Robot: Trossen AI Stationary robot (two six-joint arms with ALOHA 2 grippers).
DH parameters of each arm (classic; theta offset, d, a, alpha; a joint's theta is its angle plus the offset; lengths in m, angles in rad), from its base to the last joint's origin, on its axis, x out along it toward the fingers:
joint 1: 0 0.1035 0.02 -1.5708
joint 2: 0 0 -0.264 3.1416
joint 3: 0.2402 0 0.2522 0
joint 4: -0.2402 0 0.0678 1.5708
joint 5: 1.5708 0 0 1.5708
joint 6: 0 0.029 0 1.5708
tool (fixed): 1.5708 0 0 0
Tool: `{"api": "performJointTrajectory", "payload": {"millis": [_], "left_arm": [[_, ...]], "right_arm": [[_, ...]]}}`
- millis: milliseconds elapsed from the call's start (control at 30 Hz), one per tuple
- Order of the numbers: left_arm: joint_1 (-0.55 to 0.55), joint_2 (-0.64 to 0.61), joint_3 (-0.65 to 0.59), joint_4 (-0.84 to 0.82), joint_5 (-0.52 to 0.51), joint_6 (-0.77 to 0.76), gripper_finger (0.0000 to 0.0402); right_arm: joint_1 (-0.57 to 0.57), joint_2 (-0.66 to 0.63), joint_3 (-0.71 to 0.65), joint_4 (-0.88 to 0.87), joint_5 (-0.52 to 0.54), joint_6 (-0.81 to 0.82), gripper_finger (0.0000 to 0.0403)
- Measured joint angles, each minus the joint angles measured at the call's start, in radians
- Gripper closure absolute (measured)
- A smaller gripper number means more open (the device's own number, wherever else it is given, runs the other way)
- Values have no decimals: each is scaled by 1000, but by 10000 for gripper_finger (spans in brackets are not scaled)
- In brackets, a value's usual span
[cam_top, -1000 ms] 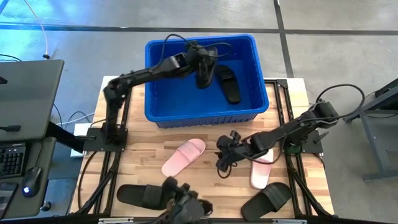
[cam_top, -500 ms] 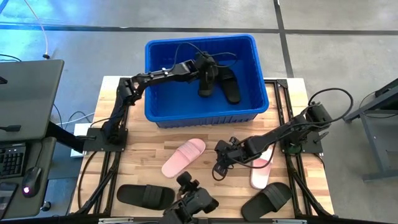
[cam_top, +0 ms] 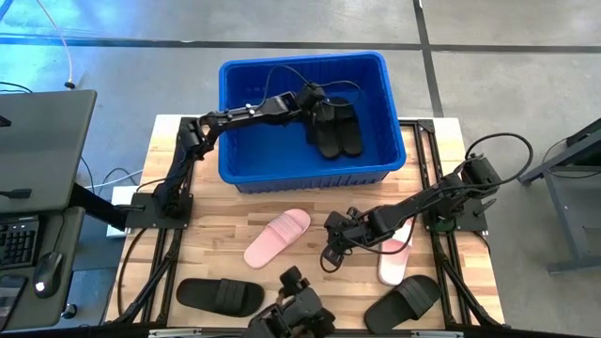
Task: Pick and place slides into bin
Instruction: Put the right pink slide into the blue bin
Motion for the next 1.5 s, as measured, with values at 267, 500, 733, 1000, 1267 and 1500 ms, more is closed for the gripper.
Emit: {"api": "performJointTrajectory", "payload": {"millis": [267, 500, 733, 1000, 1267, 1500], "left_arm": [[-53, -1, 61, -12, 27, 12, 170], [-78, -6, 308, -241, 25, 12, 169], [-105, -63, 449, -520, 107, 63, 169], [-200, -157, 469, -714, 237, 114, 169], [-371, -236, 469, -1043, 215, 244, 169], [-573, -257, 469, -1178, 43, 178, 169]], "right_arm": [[28, 0, 0, -1, -54, 1, 269], [62, 0, 0, -3, -105, 11, 269], [86, 0, 0, -1, -52, 55, 269], [62, 0, 0, 10, 37, 83, 269], [68, 0, 0, 12, 160, 171, 269], [106, 0, 0, 41, 311, 168, 269]]}}
